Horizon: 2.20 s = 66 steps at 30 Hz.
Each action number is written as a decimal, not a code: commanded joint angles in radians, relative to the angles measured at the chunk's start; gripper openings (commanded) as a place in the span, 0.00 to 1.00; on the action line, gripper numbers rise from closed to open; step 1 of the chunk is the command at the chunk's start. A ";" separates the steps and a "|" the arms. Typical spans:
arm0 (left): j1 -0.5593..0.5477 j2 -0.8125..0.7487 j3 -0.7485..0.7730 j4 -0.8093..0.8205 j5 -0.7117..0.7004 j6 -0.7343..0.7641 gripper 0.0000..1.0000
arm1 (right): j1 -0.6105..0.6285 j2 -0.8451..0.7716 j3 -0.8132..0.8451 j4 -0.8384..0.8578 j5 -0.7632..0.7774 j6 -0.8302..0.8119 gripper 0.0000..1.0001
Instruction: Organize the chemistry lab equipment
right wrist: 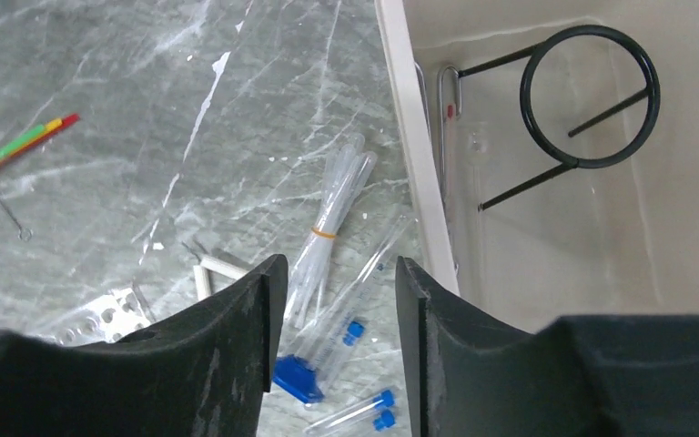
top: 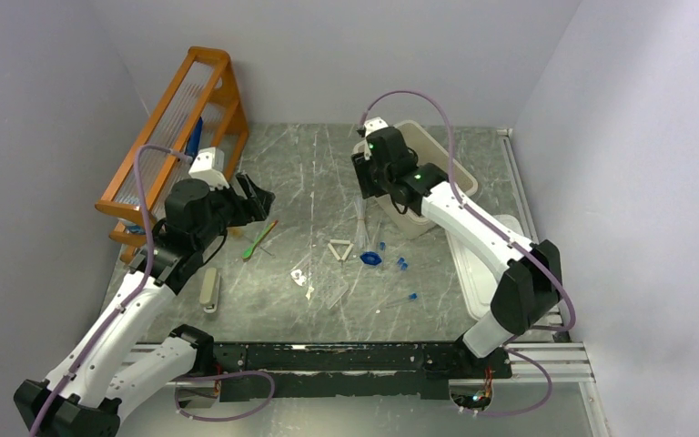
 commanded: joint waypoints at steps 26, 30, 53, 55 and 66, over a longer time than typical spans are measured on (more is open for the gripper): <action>-0.004 -0.012 -0.026 0.008 -0.052 -0.032 0.78 | 0.120 0.401 -0.058 0.115 0.208 0.337 0.53; -0.005 -0.009 -0.036 0.009 -0.054 -0.045 0.78 | 0.111 0.469 -0.005 0.094 0.208 0.342 0.52; -0.005 -0.036 -0.012 -0.027 -0.078 -0.022 0.77 | -0.013 0.115 0.065 0.165 -0.002 0.056 0.13; -0.005 -0.040 -0.016 -0.025 -0.078 -0.025 0.77 | -0.074 0.068 0.055 0.167 -0.046 0.041 0.14; -0.005 -0.018 -0.016 -0.001 -0.043 -0.029 0.76 | -0.322 -0.044 -0.104 0.158 -0.230 -0.033 0.16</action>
